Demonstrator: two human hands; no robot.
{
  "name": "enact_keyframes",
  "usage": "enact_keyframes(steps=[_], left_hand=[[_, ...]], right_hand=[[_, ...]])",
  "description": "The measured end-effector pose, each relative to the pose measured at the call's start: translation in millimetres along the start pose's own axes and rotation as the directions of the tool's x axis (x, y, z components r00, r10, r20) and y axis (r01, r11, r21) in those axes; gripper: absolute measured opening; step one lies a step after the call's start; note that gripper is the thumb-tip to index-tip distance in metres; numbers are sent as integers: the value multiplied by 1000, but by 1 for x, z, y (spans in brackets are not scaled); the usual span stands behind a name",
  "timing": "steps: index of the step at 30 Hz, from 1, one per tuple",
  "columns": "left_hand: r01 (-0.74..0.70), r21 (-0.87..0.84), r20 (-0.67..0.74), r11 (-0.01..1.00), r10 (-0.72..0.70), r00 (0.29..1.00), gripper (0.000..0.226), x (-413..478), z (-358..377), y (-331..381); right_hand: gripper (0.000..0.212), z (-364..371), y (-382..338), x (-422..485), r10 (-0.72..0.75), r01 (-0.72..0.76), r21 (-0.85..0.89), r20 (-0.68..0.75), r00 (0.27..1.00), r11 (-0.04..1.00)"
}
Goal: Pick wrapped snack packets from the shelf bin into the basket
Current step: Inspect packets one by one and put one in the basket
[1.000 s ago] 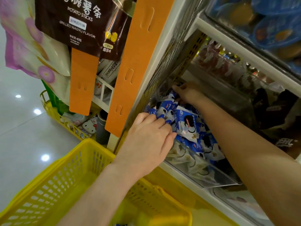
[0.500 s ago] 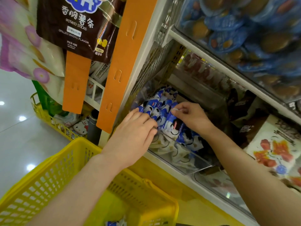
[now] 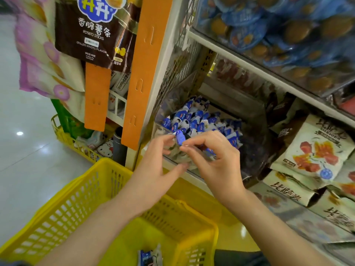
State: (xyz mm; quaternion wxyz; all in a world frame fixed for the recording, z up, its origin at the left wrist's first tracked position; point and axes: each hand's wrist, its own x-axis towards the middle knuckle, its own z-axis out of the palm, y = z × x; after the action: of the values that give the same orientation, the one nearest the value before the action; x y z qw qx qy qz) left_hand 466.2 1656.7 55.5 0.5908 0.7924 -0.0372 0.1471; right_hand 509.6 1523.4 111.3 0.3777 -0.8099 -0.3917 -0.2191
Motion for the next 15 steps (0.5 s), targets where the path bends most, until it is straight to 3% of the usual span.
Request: enact_keyframes(steps=[7, 11, 13, 15], left_hand=[[-23, 174, -106, 984, 42, 993, 54, -9, -11, -8], [-59, 200, -66, 978, 73, 995, 56, -12, -10, -5], [-108, 218, -6, 970, 112, 994, 43, -14, -8, -4], [-83, 178, 40, 980, 77, 996, 16, -14, -6, -5]], right_hand=[[5, 11, 1, -23, -21, 26, 75, -70, 997, 997], [5, 15, 1, -27, -51, 60, 139, -65, 997, 988], [6, 16, 2, -26, 86, -85, 217, 5, 996, 973], [9, 19, 4, -26, 285, -311, 304, 126, 950, 901]])
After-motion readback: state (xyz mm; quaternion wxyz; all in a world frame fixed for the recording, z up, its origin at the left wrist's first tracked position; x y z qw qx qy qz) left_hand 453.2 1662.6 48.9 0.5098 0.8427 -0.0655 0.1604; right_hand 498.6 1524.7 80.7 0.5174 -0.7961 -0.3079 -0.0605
